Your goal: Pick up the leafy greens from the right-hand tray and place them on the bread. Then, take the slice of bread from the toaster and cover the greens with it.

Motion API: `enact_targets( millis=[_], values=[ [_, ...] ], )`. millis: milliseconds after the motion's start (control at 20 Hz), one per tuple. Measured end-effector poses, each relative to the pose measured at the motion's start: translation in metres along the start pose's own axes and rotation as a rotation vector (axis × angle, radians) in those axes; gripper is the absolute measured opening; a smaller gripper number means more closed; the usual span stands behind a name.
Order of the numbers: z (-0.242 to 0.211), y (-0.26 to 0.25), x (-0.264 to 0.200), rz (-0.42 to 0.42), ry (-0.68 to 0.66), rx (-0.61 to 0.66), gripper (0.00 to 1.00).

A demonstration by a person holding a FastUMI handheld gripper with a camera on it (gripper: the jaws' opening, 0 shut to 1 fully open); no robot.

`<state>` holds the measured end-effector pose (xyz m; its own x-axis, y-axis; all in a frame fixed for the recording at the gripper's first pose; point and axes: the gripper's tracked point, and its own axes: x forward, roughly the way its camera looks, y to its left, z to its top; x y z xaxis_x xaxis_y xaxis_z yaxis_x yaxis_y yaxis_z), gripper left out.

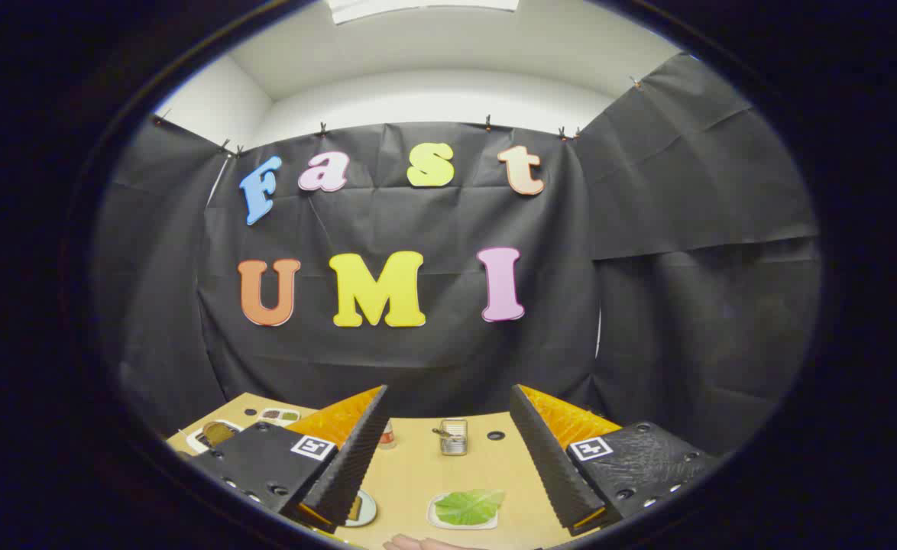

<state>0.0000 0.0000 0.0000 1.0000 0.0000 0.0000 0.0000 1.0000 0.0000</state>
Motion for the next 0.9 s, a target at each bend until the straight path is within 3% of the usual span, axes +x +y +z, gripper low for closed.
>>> enact_targets(
  millis=[550,750,900],
  values=[
    [-0.017,-0.03,0.011,-0.011,0.03,0.011,0.95],
    [-0.04,-0.035,0.031,0.02,0.05,-0.007,0.95],
    [-0.085,-0.04,0.057,0.04,0.107,-0.005,0.95]
  ],
)
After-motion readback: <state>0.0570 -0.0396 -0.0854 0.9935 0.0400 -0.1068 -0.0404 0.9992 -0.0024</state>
